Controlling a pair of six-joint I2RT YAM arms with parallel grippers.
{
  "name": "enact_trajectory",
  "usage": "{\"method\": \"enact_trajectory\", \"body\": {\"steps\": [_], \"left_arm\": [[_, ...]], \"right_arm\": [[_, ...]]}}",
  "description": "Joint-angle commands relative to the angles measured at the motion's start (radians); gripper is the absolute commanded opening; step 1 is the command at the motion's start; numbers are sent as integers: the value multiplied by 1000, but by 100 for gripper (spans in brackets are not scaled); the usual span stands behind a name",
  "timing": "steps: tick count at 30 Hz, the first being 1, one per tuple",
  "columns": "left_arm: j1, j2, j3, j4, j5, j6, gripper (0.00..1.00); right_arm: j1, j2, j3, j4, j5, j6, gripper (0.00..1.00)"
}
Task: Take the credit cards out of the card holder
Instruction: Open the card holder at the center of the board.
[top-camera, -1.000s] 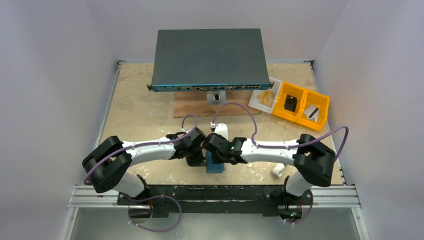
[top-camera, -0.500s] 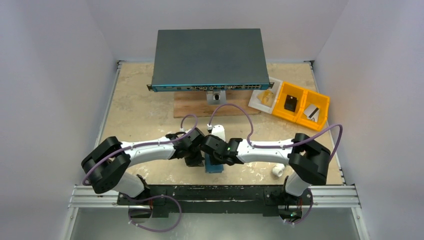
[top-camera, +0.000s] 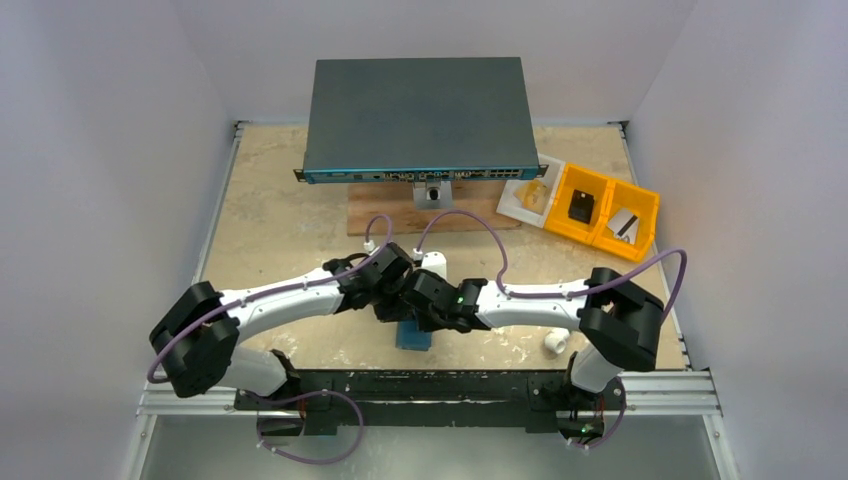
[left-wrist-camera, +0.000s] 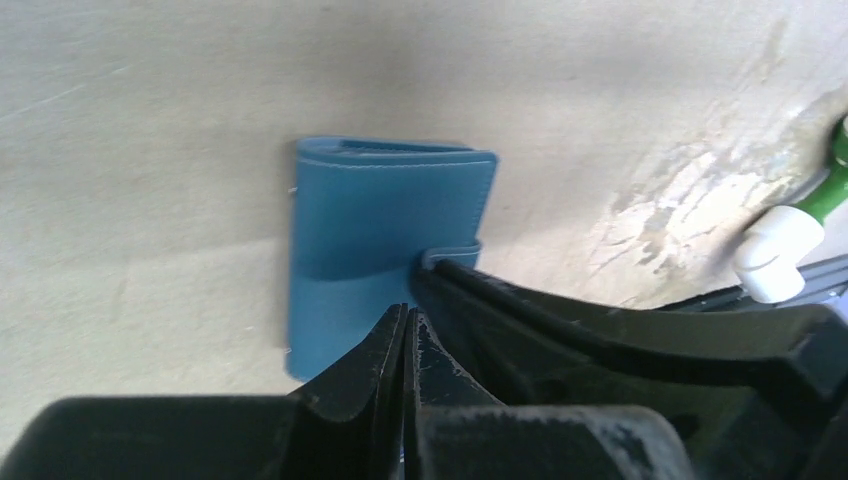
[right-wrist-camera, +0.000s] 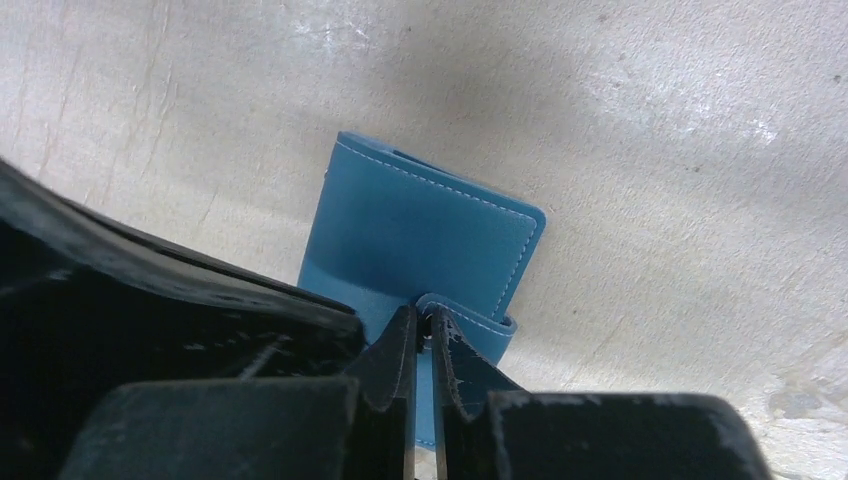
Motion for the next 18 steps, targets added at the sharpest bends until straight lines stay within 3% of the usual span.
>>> {"method": "enact_trajectory", "body": {"steps": [1,8,18], "left_arm": [[-10,79,56,52,43,-17,0],[-12,141,20,-36,-58,-108,0],[-12,172,8,-23,-47,-118,0]], "right_arm": [[-3,1,-32,18,-40,36,0],[-24,-42,-63,17,-35,42,0],[-60,-166,-88,4,-19,44,0]]}}
